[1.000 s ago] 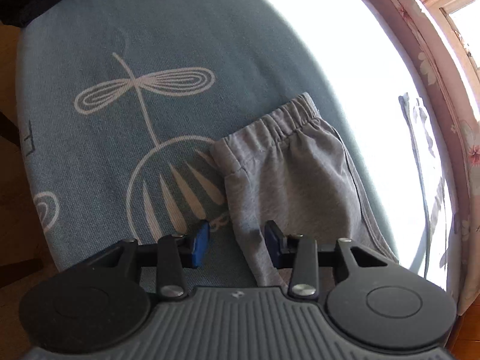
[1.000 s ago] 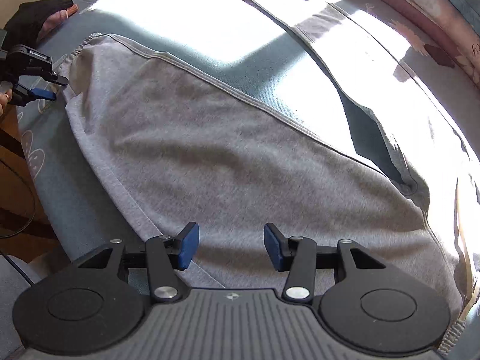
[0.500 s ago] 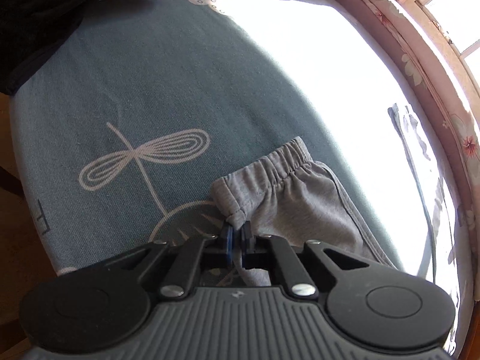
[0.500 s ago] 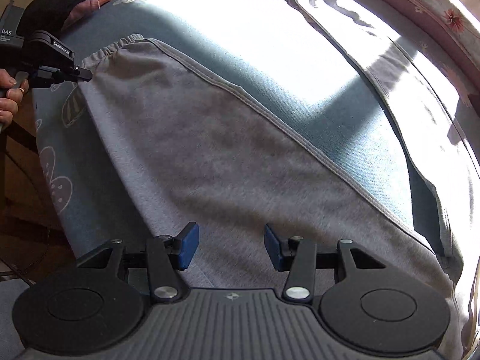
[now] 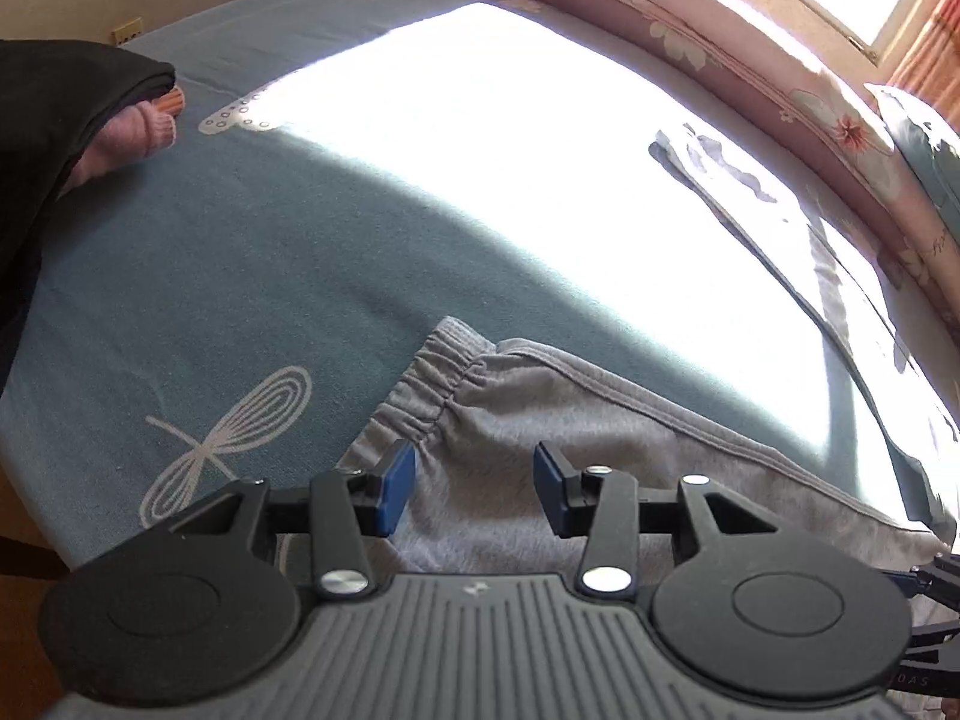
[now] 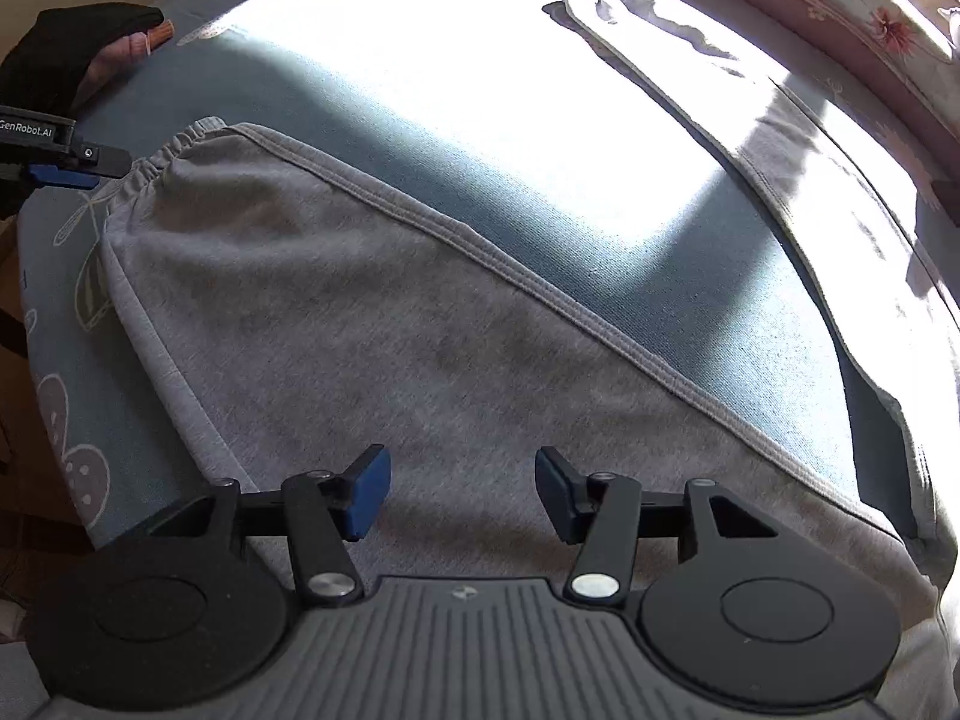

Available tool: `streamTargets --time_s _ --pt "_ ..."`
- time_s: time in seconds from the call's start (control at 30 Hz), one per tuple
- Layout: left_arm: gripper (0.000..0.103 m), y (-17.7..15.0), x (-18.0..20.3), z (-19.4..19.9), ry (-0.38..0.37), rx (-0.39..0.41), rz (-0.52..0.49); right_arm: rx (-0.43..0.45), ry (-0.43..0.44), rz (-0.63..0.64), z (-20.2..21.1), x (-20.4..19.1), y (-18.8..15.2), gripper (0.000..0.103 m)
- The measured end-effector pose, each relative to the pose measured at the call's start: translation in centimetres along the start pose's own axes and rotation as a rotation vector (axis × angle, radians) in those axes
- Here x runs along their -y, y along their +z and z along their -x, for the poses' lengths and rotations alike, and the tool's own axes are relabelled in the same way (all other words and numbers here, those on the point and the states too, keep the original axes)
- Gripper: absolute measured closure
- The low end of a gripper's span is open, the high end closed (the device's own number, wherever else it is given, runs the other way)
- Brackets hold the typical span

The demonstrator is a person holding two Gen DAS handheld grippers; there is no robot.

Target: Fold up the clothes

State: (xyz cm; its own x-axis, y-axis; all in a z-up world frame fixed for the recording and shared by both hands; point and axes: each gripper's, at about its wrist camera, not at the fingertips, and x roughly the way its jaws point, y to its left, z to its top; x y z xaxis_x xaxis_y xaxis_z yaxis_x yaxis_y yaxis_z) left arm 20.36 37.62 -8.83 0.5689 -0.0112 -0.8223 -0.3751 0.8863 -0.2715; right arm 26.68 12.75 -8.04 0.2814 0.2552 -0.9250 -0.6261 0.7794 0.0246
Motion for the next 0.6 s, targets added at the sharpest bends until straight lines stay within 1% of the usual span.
streamTargets --time_s 0.03,0.07,0.13,0.17,0.2,0.23,0.27,0.3,0.33,0.37,0.43,0.47,0.57,0.6 --pt "0.058 0.4 0.9 -1.0 -0.047 0.0 -0.038 0.004 -0.003 -0.04 -0.7 0.3 0.2 0.044" --pt "0.057 0.6 1.4 -1.9 -0.07 0.003 -0.067 0.006 -0.006 -0.078 -1.4 0.5 0.4 0.044" --pt "0.057 0.7 1.5 -3.5 -0.045 -0.021 -0.081 -0.007 -0.014 -0.141 -2.8 0.6 0.7 0.044" --pt "0.058 0.9 1.1 -4.1 -0.008 -0.027 -0.074 -0.01 -0.017 -0.17 -3.5 0.6 0.8 0.043" --pt "0.058 1.0 0.4 -4.4 0.025 -0.029 -0.065 0.0 -0.018 -0.191 -3.7 0.5 0.8 0.037" --pt "0.059 1.1 -0.4 -4.6 0.055 -0.03 -0.055 0.014 -0.02 -0.204 -3.9 0.3 0.8 0.028" --pt "0.064 1.2 -1.1 -4.6 0.056 -0.035 -0.051 0.023 -0.021 -0.216 -4.1 -0.1 0.8 0.024" --pt "0.068 1.2 -1.6 -4.2 0.042 -0.039 -0.058 0.031 -0.024 -0.227 -4.3 -0.4 0.8 0.019" --pt "0.068 1.2 -1.9 -3.7 0.026 -0.043 -0.068 0.034 -0.029 -0.234 -4.5 -0.7 0.8 0.013" --pt "0.068 1.2 -1.9 -3.4 0.023 -0.046 -0.081 0.038 -0.035 -0.243 -4.6 -0.9 0.8 0.011" --pt "0.066 1.6 -1.7 -2.1 0.045 -0.039 -0.119 0.044 -0.043 -0.26 -5.0 -1.3 0.9 0.002" --pt "0.064 2.0 -1.5 -1.6 0.04 -0.033 -0.132 0.042 -0.051 -0.27 -5.1 -1.5 1.0 0.0" --pt "0.064 3.8 -0.1 -0.5 -0.02 -0.014 -0.151 0.038 -0.073 -0.298 -5.4 -1.9 1.3 0.0" --pt "0.06 4.5 0.8 -0.2 -0.053 -0.011 -0.166 0.039 -0.062 -0.309 -5.1 -1.8 1.4 0.0"
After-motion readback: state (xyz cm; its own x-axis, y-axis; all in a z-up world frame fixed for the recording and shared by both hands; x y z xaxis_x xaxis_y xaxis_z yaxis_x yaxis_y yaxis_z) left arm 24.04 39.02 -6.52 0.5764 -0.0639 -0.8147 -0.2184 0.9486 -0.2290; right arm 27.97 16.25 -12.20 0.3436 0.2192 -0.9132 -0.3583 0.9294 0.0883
